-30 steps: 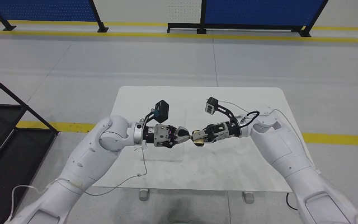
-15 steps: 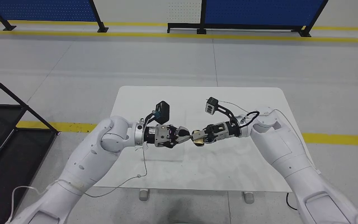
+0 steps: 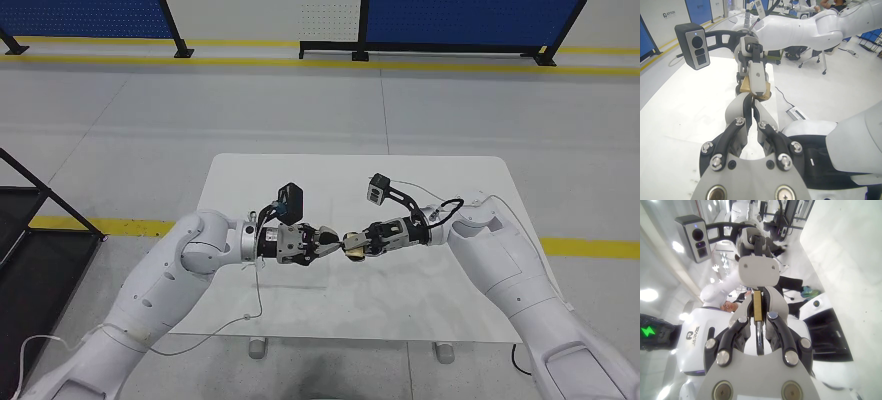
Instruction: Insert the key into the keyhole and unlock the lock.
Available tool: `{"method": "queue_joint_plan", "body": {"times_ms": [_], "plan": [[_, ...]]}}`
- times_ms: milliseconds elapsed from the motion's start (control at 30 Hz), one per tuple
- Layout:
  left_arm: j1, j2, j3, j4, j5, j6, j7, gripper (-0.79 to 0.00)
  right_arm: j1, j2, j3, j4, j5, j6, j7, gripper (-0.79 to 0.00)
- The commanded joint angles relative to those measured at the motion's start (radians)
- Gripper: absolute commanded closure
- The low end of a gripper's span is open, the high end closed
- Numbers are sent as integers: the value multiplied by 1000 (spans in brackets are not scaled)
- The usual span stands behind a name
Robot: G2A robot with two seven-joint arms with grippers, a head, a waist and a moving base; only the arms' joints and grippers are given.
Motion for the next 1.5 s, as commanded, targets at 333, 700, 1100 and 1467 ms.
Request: {"method": "queue_joint_plan", "body": {"times_ms": [333,700,1100,1467], "plan": [[44,19,-82,16,-6,15,16,-785,0,0,0,0,0,0,0,0],[250,77,-364,-42,-53,-16,34,-785,0,0,0,0,0,0,0,0],[318,89,-438,-72,-62,-18,40,-785,-2,1,-3,-13,-33,-7,-26,0],[318,89,-438,-72,-62,-18,40,-785,133,-9,-75,145,-270,177,-33,0]]}}
